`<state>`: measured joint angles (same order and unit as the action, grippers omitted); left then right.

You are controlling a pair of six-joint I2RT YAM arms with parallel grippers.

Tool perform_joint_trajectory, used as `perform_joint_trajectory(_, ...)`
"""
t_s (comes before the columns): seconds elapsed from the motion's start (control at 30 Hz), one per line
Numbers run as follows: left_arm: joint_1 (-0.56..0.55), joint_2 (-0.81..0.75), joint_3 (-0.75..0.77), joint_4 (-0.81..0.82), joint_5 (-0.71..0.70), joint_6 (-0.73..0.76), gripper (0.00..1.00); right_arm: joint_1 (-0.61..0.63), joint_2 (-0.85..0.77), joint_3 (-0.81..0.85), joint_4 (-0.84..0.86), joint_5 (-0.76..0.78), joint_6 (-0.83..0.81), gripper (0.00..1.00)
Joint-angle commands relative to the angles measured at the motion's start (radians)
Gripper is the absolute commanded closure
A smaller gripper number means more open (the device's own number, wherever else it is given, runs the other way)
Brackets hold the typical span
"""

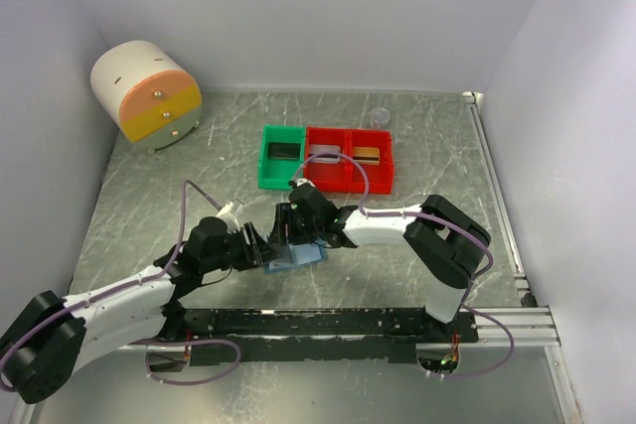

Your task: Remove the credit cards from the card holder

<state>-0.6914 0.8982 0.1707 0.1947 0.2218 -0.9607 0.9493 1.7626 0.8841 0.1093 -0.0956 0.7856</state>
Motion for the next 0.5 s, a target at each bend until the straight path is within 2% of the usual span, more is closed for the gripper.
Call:
perform_joint_trajectory(0.0, -0.011, 0.051, 0.003, 0.106, 0.015, -0.020, 0.42, 0.003, 0.044, -0.037, -0.071, -0.018, 0.000, 0.50)
perform_joint_trajectory(0.23, -0.017, 0.083, -0.002, 0.198, 0.044, -0.035, 0.48, 0.002, 0.044, -0.041, -0.060, -0.028, 0.004, 0.50)
perform_joint_trajectory(0.47, -0.024, 0.166, 0.013, 0.264, 0.088, -0.025, 0.50, -0.002, 0.027, -0.035, -0.042, -0.059, 0.010, 0.50)
